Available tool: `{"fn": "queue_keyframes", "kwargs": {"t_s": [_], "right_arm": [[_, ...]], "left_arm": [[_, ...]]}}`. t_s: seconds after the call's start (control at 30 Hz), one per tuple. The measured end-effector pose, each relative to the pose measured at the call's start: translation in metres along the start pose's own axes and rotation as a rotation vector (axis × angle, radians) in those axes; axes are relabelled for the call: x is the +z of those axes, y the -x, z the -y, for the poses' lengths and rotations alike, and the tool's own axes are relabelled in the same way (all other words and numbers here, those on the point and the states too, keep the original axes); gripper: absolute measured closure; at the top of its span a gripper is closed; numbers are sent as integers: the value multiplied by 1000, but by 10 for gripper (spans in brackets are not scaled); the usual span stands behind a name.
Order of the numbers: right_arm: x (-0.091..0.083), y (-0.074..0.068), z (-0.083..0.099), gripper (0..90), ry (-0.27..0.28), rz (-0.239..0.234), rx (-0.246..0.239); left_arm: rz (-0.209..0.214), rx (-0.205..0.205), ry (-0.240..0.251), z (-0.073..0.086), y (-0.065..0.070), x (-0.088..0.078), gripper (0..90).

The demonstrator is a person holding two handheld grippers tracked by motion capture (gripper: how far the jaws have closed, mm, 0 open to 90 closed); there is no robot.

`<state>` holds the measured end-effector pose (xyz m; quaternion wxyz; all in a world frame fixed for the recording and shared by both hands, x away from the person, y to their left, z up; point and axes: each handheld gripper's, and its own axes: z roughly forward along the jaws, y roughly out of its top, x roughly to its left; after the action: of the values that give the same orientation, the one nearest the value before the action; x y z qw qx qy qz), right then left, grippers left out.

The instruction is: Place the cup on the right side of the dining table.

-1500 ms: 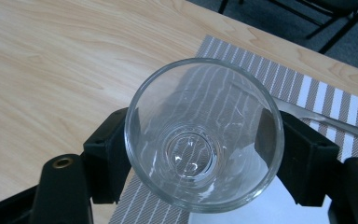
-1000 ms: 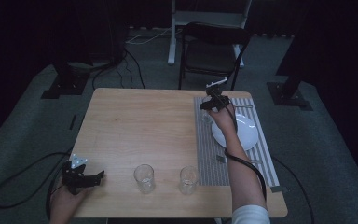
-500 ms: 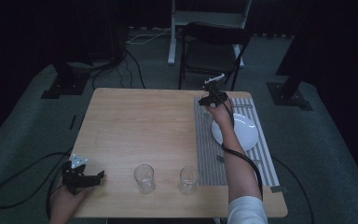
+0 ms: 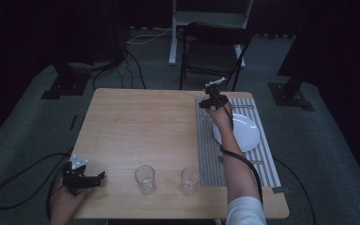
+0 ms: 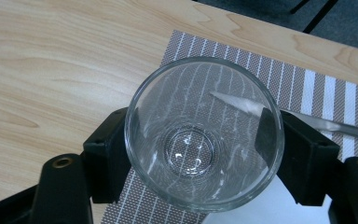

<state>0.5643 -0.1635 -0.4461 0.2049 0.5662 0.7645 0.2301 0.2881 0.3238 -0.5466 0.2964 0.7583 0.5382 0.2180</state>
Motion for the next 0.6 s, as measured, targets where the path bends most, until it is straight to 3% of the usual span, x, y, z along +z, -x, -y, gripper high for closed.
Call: {"fn": "queue_keyframes", "kwargs": {"t_s": [0.23, 0.27, 0.4, 0.6], "right_arm": [[-1, 2, 3, 218, 0, 18, 5], [0, 2, 5, 168, -5, -6, 23], [-3, 4, 11, 167, 14, -36, 49], [-8, 9, 19, 168, 20, -48, 64]], "left_arm": [[1, 1, 0, 0, 0, 0, 2], [1, 1, 0, 0, 0, 0, 2], [1, 1, 0, 0, 0, 0, 2], [1, 1, 0, 0, 0, 0, 2]]}}
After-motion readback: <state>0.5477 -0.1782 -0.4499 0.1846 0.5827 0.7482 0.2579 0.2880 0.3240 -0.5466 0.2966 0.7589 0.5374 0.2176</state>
